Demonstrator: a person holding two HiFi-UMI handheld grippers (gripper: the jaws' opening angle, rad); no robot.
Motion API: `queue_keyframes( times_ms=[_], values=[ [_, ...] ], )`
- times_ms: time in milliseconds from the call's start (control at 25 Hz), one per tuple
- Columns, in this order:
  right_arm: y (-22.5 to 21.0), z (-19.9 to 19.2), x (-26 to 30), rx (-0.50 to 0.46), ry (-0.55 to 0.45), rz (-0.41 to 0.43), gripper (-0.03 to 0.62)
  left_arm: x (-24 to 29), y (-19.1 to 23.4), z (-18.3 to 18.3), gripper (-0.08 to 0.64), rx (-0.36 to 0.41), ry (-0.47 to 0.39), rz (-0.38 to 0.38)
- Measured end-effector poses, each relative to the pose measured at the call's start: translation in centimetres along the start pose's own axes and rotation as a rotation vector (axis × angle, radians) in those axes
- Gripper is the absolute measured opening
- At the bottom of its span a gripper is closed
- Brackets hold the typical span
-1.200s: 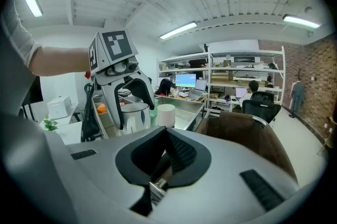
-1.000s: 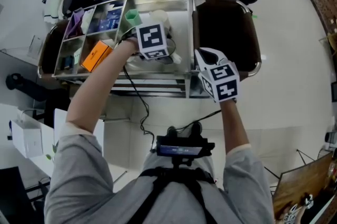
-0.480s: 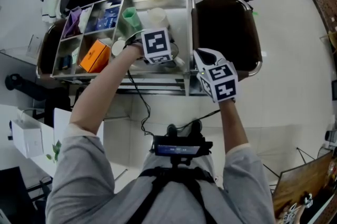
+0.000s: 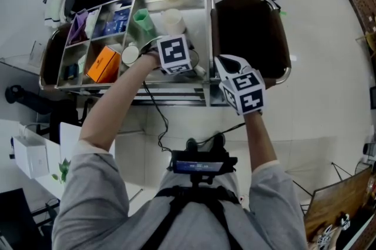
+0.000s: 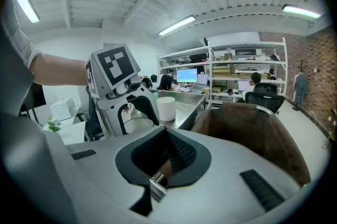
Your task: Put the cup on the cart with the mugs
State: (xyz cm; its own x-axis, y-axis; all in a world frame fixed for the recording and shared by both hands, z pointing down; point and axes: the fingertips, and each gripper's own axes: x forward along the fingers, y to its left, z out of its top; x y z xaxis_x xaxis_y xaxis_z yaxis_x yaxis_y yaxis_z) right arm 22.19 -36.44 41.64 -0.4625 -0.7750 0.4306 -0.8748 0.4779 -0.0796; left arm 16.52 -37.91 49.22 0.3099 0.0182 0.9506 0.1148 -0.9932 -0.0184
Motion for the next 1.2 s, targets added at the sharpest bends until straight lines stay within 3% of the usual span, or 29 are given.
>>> queue_keyframes(
  times_ms=[640,1200],
  values=[
    [0.5,-0.4,0.3,0.025,-0.003,0.021,0.006,0.4,0.0,0.7,0.405,0.052,-0.028,0.037],
    [0.6,-0.8,0.0,0.026,-0.003,0.017,0.006,0.0,-0.1,-0.3,0.449,0.015,0.015,0.008]
  ],
)
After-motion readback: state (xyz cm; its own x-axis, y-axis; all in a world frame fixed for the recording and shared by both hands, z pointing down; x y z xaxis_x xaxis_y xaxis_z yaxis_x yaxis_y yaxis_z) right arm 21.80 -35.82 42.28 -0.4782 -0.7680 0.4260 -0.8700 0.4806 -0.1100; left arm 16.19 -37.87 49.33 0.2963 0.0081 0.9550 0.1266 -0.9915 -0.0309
